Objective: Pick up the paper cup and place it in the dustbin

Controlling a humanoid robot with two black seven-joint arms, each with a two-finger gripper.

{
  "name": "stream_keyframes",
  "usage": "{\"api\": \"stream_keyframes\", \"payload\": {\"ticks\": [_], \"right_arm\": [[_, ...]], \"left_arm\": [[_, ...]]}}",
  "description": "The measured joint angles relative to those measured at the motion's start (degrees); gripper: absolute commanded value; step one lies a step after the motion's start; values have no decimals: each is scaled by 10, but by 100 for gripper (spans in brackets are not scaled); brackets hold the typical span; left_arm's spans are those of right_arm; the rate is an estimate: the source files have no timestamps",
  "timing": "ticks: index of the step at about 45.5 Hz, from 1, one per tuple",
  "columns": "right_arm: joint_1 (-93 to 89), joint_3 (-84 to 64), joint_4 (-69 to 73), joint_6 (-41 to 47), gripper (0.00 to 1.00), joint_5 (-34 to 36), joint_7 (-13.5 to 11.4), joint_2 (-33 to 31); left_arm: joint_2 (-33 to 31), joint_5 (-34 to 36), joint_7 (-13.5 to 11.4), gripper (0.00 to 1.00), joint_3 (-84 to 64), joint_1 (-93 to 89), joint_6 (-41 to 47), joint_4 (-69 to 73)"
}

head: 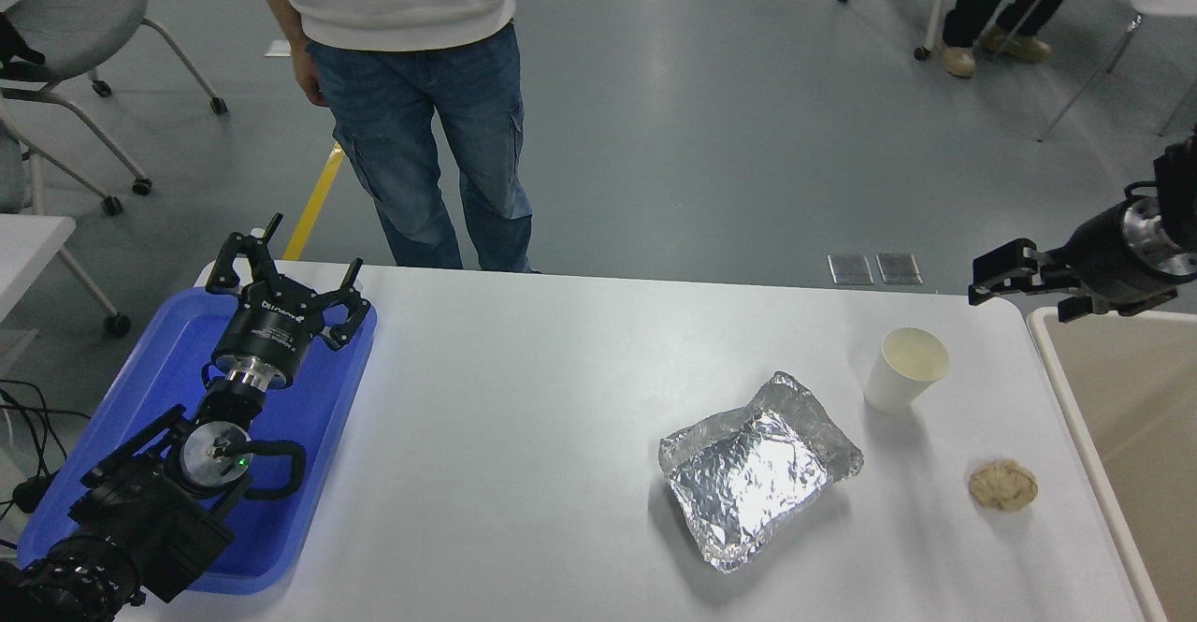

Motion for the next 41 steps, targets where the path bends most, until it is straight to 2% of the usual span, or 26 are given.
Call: {"api": "stream_keyframes", "payload": {"ticks": [15,41], "right_arm": [[-86,6,-39,-83,100,67,0,27],[-167,52,-76,-145,100,84,2,69]], "left_arm": [[0,0,0,100,0,0,0,0],[0,0,0,100,0,0,0,0]]}}
